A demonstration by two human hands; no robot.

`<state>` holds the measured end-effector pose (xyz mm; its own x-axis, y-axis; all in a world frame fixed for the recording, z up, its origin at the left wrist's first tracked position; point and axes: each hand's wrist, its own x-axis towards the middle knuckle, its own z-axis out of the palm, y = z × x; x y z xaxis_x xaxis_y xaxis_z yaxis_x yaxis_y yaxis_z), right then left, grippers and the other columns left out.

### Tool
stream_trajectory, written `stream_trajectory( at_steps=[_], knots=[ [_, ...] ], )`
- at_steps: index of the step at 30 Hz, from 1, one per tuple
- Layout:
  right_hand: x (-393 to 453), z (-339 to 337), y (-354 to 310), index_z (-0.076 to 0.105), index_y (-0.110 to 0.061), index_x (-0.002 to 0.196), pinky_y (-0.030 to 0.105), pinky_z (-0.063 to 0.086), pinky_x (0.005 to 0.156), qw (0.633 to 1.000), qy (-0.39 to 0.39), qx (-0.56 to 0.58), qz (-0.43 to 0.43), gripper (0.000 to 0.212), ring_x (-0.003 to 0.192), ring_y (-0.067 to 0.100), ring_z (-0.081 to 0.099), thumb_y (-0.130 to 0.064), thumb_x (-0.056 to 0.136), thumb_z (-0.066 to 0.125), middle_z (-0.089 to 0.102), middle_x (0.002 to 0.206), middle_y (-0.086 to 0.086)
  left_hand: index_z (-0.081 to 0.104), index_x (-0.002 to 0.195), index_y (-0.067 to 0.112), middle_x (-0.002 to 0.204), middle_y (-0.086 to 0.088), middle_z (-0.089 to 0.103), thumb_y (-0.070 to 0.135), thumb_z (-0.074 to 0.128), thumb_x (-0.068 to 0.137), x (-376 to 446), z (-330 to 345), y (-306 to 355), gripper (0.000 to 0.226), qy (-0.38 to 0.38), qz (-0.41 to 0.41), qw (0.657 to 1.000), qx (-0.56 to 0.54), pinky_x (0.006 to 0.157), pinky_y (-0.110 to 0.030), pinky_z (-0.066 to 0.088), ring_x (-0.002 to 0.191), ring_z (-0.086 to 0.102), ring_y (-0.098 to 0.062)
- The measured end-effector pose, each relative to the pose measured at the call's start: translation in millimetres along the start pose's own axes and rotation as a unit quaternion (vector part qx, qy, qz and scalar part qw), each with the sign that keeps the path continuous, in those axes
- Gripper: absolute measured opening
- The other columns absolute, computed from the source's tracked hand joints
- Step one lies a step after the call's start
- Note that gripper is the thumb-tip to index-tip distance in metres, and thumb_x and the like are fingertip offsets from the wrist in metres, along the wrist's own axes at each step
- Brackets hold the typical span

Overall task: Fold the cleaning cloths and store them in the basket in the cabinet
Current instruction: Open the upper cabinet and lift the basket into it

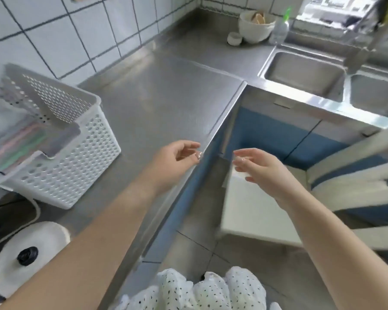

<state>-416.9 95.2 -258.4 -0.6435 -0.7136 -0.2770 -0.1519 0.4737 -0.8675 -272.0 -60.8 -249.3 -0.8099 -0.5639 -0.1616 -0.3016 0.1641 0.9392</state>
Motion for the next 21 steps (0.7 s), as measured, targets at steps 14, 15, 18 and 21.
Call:
stream_trajectory(
  at_steps=[14, 15, 18, 21],
  knots=[
    [-224.3, -108.7, 130.8, 0.055, -0.039, 0.113, 0.035, 0.049, 0.094, 0.947, 0.262, 0.071, 0.169, 0.022, 0.104, 0.002, 0.059, -0.042, 0.090, 0.055, 0.063, 0.105, -0.018, 0.058, 0.112, 0.034, 0.110, 0.009, 0.067, 0.033, 0.058, 0.090, -52.6, 224.0, 60.2, 0.021, -0.334, 0.071, 0.936, 0.081, 0.091, -0.025, 0.048, 0.104, 0.062, -0.006],
    [-247.3, -114.9, 139.5, 0.055, -0.039, 0.112, 0.037, 0.049, 0.095, 0.939, 0.283, 0.080, 0.175, 0.021, 0.105, 0.004, 0.059, -0.040, 0.091, 0.055, 0.063, 0.105, -0.018, 0.057, 0.111, 0.034, 0.110, 0.010, 0.067, 0.034, 0.058, 0.090, -66.5, 242.0, 68.0, 0.021, -0.354, 0.082, 0.927, 0.087, 0.090, -0.024, 0.048, 0.103, 0.062, -0.005],
    [-310.7, -125.7, 162.4, 0.056, -0.041, 0.107, 0.039, 0.049, 0.095, 0.914, 0.344, 0.108, 0.187, 0.016, 0.106, 0.007, 0.060, -0.038, 0.090, 0.055, 0.063, 0.106, -0.015, 0.058, 0.112, 0.035, 0.108, 0.014, 0.066, 0.036, 0.059, 0.089, -107.1, 287.2, 82.3, 0.023, -0.402, 0.104, 0.905, 0.097, 0.082, -0.015, 0.047, 0.099, 0.062, 0.000],
    [-380.8, -134.3, 180.9, 0.058, -0.041, 0.106, 0.037, 0.048, 0.096, 0.888, 0.399, 0.130, 0.187, 0.017, 0.106, 0.007, 0.060, -0.037, 0.090, 0.057, 0.064, 0.107, -0.012, 0.060, 0.107, 0.038, 0.106, 0.015, 0.068, 0.036, 0.062, 0.088, -156.8, 334.1, 95.4, 0.019, -0.442, 0.126, 0.884, 0.090, 0.078, -0.012, 0.049, 0.094, 0.064, 0.003]
  ],
)
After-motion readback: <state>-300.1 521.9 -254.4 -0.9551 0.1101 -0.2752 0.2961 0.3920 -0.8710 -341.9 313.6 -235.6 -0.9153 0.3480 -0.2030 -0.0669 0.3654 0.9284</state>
